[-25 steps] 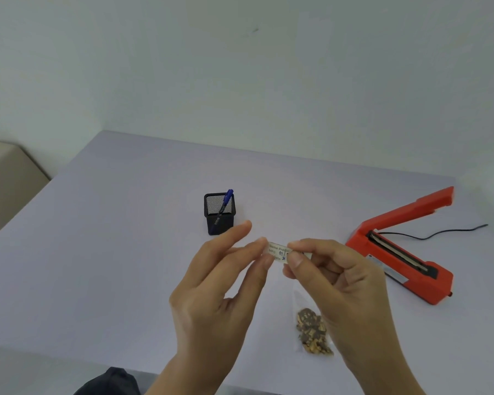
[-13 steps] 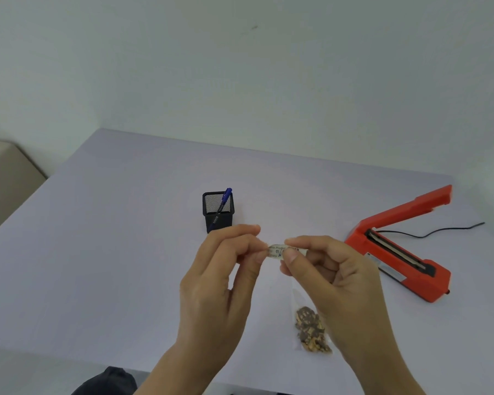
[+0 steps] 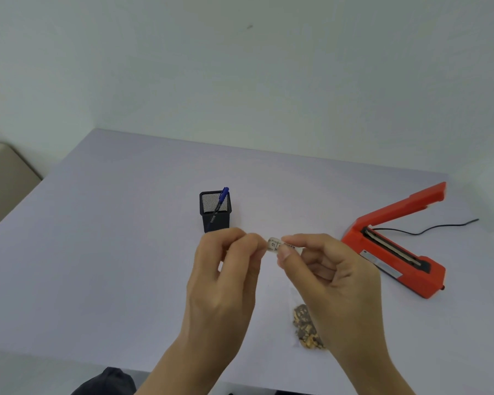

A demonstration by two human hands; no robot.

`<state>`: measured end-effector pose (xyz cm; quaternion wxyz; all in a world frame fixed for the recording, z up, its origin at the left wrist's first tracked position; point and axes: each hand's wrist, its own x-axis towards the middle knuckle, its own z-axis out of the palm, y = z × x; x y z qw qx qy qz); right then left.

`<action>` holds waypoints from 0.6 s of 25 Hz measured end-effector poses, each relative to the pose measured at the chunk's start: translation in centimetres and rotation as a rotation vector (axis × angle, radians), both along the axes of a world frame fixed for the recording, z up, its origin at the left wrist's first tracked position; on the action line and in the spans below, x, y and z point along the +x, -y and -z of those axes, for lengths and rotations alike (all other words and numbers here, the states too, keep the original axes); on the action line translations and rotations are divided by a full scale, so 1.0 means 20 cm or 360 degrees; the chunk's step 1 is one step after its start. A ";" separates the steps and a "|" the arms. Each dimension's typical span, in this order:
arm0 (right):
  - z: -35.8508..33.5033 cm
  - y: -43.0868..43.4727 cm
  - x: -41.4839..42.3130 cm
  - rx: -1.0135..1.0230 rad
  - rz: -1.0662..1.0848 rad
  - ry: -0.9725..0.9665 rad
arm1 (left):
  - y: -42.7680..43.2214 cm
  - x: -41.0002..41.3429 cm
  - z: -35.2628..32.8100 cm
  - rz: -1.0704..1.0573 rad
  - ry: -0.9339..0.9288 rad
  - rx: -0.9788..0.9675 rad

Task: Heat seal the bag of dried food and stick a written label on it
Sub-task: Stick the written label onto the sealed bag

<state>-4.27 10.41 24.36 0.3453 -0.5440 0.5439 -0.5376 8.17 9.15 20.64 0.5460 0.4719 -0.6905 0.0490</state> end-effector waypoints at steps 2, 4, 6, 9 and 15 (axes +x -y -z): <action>0.00 0.00 0.00 0.0001 0.0002 0.0014 | -0.01 0.00 0.00 0.0018 -0.0025 -0.0039; 0.00 -0.01 0.00 -0.0001 0.0010 0.0010 | -0.01 -0.01 0.00 -0.0002 -0.0057 -0.0060; 0.00 -0.01 -0.01 -0.0005 0.0006 0.0014 | -0.01 -0.02 0.00 -0.0009 -0.0045 -0.0092; 0.00 -0.02 -0.01 -0.0001 -0.0010 0.0022 | -0.01 -0.02 0.00 0.0076 -0.0027 -0.0121; 0.02 -0.01 -0.03 -0.0012 -0.0058 -0.0032 | -0.01 -0.03 0.01 0.0109 -0.0026 0.0007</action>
